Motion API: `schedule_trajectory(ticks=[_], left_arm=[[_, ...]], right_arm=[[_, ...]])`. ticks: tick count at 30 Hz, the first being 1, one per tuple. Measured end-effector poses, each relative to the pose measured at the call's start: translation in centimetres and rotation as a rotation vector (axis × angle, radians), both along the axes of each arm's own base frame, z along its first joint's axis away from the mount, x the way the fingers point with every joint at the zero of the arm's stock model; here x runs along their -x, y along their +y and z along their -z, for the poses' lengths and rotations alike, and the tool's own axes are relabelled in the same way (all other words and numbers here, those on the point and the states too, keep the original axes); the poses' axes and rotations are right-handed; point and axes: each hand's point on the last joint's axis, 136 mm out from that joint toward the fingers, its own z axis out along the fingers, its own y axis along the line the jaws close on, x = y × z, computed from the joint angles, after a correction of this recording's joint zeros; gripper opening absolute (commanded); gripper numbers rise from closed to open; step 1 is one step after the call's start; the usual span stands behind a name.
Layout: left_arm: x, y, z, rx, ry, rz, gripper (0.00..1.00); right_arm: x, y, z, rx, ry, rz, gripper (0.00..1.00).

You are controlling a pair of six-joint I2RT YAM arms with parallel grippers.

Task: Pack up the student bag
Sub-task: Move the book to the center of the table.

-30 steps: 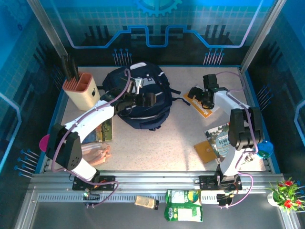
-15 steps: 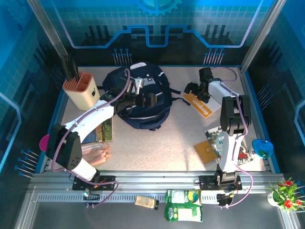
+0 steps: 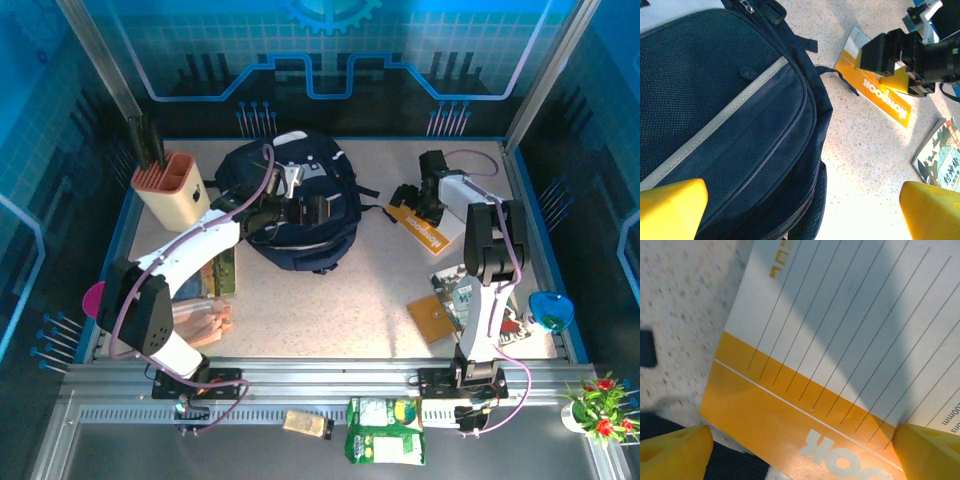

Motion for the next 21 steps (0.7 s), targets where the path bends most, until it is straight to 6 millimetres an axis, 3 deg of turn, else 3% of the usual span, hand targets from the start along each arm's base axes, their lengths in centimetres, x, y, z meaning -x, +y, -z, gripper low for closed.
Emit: schedule_trajectory(ticks=[8,14,18,21], left_arm=[[-0.3,-0.8,1.0,0.014,0.035,0.026,0.99],[-0.7,-1.5,1.2,0.036,0.050,0.043,0.99],[-0.9,-2.0,1.5,0.050,0.061,0.054,0.99],[-0.8,-2.1,1.5,0.062,0.070,0.052,0.99]], right_arm=[[6.6,1.0,0.1,-0.085,0.041,-0.028,0.85],[9.8,3.3,0.0,-0.120,0.051,-0.148,0.77],[10.7,4.4,-0.4,-0.103,0.054,-0.220,0.75],[9.9,4.5,-1.3,-0.072,0.031,-0.235,0.74]])
